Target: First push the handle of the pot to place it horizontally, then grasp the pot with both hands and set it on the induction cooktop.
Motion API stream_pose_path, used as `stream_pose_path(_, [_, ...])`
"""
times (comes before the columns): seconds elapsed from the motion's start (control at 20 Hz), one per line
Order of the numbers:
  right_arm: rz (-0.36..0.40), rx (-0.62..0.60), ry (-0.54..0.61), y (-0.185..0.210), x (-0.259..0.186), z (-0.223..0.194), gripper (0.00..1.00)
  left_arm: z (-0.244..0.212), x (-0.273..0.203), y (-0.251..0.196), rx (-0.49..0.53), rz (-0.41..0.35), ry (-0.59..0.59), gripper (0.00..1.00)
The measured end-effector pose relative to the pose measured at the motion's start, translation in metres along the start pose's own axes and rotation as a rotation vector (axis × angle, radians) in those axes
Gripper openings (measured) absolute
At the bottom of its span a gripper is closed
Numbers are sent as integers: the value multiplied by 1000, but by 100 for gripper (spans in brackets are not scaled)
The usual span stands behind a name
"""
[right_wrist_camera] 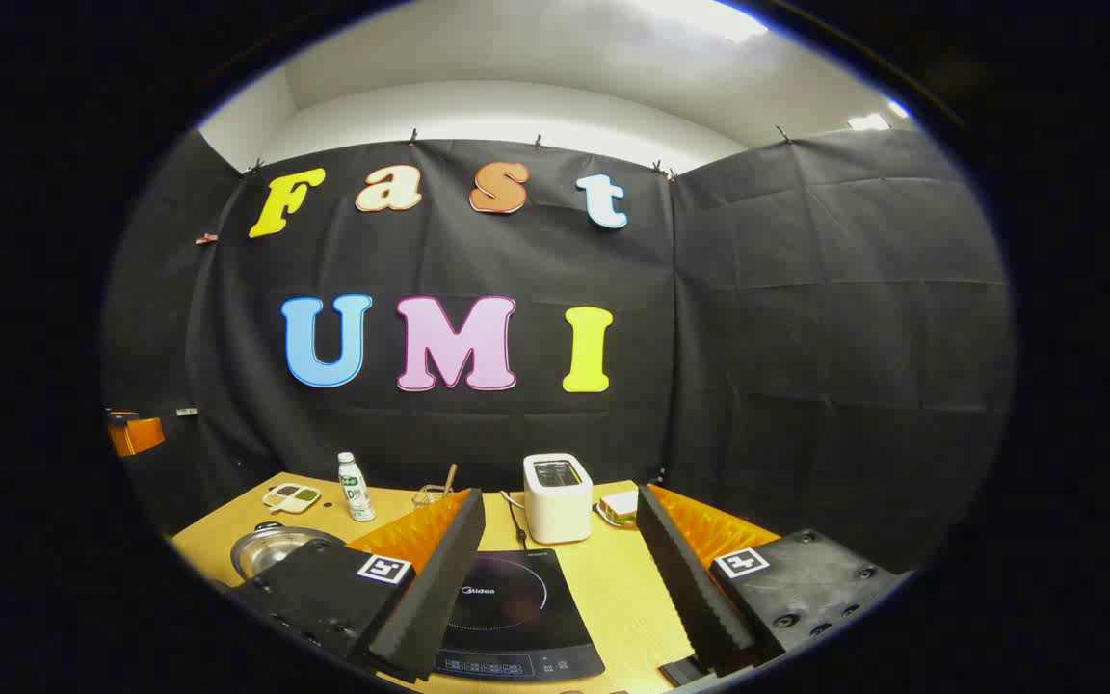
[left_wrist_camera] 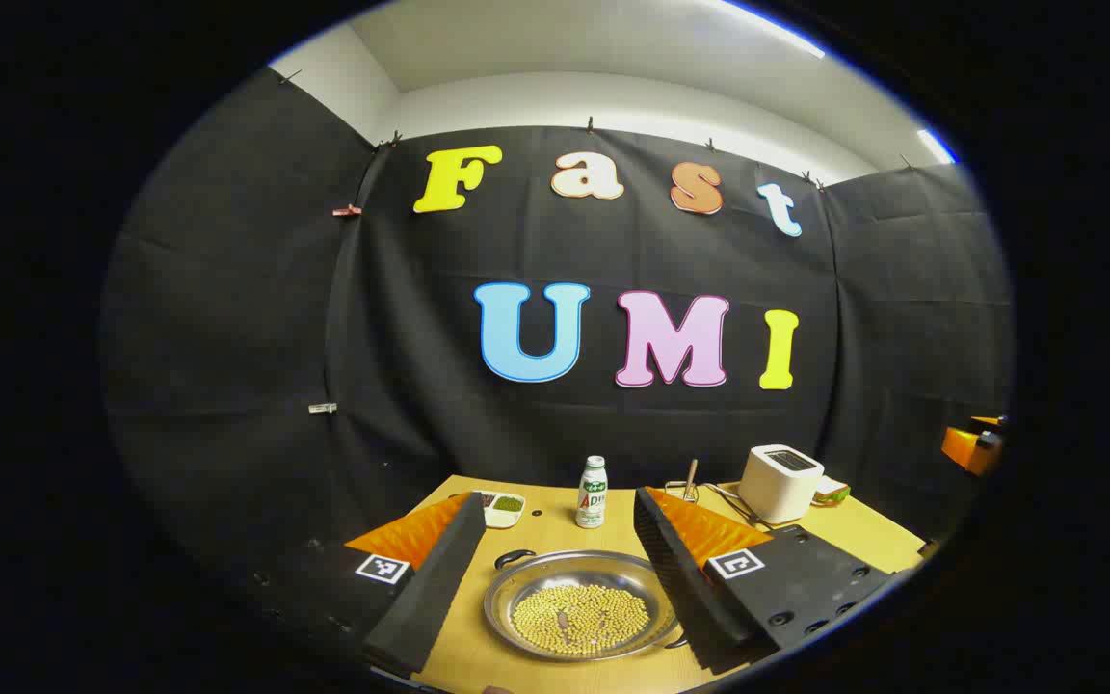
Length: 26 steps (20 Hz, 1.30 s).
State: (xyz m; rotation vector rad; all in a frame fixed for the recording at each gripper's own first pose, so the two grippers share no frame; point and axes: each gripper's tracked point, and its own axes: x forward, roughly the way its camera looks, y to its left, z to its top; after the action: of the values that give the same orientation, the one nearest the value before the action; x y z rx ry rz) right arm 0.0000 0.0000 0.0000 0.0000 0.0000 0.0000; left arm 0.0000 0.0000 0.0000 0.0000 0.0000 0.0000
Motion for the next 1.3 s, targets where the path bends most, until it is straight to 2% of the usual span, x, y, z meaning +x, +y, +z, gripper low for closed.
stream_pose_path(0.4, [34, 17, 5, 16, 5, 10, 98, -5, 1, 10, 4, 14, 14, 97])
stream_pose_path(0.45, [37, 18, 5, 18, 5, 10, 100, -5, 2, 9, 10, 10, 15, 97])
stream_pose_path(0.9, [43, 11, 24, 23, 6, 5, 98, -8, 10, -3, 36, -44, 21, 97])
stream_pose_path(1.25, [34, 7, 44, 20, 5, -3, 98, -26, 12, 0, 31, -50, 68, 97])
stream_pose_path(1.3, [35, 6, 48, 21, 6, -5, 98, -29, 12, 0, 31, -52, 77, 99])
